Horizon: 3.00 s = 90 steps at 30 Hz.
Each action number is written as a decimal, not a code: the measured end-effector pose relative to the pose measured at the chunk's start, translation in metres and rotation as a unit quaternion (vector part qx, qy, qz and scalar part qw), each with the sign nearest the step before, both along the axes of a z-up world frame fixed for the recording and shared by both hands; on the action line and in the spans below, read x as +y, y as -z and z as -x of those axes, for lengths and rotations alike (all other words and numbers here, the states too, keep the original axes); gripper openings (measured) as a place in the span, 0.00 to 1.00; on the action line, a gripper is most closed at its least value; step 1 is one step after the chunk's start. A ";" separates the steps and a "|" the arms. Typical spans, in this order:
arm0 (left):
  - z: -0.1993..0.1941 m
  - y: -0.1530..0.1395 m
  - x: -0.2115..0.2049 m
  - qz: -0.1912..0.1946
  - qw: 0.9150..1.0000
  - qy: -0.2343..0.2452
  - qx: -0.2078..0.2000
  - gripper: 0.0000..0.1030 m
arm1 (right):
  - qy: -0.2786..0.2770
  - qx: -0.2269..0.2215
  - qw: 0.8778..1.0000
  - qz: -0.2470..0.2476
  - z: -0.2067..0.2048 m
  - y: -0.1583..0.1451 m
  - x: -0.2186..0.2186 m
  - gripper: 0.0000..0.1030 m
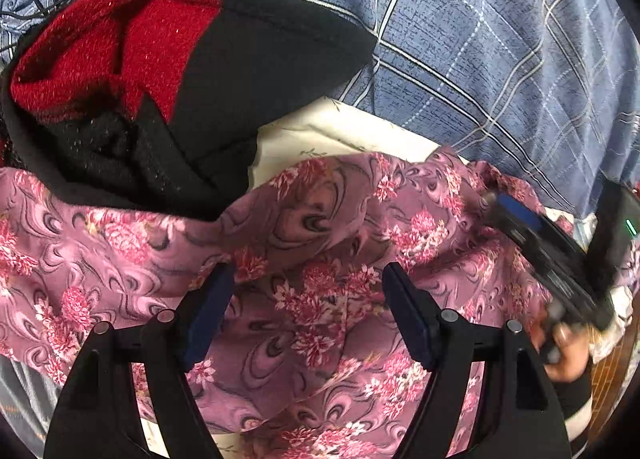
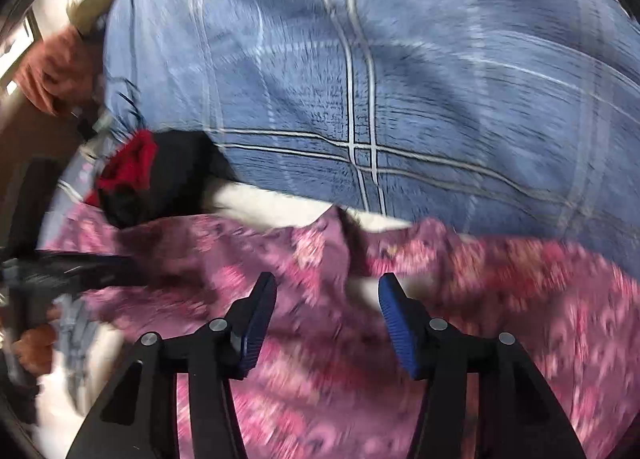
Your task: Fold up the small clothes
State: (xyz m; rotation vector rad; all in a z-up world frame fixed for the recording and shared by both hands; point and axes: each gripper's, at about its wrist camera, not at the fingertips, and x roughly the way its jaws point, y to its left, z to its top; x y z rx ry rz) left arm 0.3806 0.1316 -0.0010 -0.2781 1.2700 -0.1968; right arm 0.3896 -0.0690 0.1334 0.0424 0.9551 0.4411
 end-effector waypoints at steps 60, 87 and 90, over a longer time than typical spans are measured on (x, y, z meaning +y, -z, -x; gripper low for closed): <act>0.047 0.005 -0.082 -0.091 0.988 -0.101 -0.076 0.77 | 0.521 -0.016 0.835 -0.179 0.160 0.042 -0.538 0.12; 0.103 -0.008 -0.078 0.007 0.993 -0.036 -0.110 0.77 | 0.395 -0.126 0.909 -0.046 0.164 -0.035 -0.346 0.08; 0.100 -0.007 -0.077 0.022 0.993 -0.039 -0.105 0.77 | 0.348 -0.111 0.929 -0.055 0.149 -0.030 -0.290 0.08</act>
